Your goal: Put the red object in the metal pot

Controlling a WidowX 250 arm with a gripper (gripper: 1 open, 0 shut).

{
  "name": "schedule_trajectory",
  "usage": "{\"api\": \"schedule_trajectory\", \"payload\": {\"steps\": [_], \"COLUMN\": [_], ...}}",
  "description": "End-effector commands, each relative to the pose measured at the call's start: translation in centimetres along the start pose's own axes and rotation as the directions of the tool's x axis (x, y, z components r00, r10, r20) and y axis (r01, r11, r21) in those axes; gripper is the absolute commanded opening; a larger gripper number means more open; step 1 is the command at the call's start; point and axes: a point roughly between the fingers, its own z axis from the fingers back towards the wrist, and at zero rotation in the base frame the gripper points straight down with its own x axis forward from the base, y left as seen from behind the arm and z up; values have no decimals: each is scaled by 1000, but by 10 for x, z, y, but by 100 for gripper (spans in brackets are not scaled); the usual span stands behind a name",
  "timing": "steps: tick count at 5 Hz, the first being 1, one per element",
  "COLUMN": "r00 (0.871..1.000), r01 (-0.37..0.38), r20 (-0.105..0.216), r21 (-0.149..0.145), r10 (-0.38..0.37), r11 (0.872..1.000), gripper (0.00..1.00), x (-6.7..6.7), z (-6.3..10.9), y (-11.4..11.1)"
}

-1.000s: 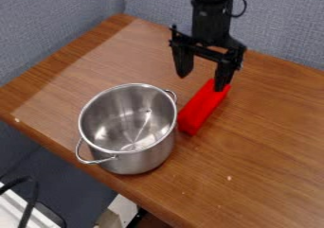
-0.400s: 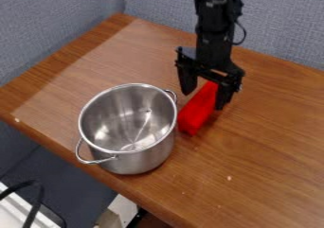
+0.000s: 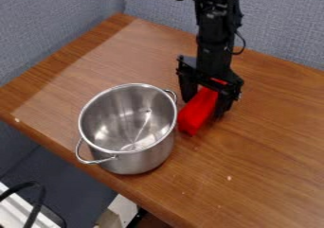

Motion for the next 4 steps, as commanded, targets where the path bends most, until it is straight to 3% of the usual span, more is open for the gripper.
{"api": "schedule_trajectory", "payload": {"steps": [1, 2, 4], "r00": [999, 999, 1000], "r01": [-19, -24, -26], "r20": [32, 29, 15], "r21": [8, 11, 18], "r10": [19, 23, 26], "r11": [1000, 1000, 1000], "gripper": [100, 0, 0], "x": [6, 8, 7], "z": [9, 10, 10], "y": [8, 10, 13]}}
